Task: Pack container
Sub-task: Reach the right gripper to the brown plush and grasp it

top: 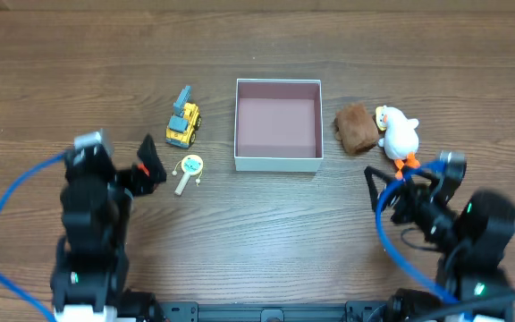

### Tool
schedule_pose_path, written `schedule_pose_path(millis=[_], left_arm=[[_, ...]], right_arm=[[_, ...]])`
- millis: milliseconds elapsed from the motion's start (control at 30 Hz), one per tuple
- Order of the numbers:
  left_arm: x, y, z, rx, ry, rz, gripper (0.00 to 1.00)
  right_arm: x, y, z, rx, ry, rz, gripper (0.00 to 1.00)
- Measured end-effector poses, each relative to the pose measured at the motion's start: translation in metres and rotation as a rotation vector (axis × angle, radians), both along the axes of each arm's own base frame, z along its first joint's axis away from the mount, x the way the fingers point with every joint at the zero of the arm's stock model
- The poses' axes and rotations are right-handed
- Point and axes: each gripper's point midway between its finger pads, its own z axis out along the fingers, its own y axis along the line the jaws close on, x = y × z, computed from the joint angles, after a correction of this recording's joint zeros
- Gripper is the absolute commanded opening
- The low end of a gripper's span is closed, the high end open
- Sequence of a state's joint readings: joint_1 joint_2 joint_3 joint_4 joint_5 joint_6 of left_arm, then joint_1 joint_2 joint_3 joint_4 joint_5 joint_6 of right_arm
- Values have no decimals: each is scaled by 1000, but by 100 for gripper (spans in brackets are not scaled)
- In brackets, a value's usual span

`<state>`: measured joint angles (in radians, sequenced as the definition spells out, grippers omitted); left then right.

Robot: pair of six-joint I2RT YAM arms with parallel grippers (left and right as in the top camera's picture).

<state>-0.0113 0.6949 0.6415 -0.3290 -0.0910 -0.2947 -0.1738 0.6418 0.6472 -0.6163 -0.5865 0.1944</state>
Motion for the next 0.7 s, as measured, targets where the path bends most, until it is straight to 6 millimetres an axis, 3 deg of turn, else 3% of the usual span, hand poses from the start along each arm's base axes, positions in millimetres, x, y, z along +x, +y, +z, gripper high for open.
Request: schedule_pose_path(millis=[200,233,300,400,567,700], left_arm=[[53,-12,7,12,181,-78,100],[67,-15,5,11,224,-97,100],[77,-17,0,10,263,-112,100],[100,-22,-14,-2,334,-137,100],[110,-25,-41,-19,417,-155,100],[110,-26,-48,-22,440,-158,100]], right_arm=[[34,-14,13,-60,288,-10,100],[51,-17,15,-95,339,-10,100],[62,-17,15,-127,413,-4,100],[96,-11,19,-200,434,17,100],[132,0,-9,-341,471,21,100],[157,0,-39,-386,494,8,100]])
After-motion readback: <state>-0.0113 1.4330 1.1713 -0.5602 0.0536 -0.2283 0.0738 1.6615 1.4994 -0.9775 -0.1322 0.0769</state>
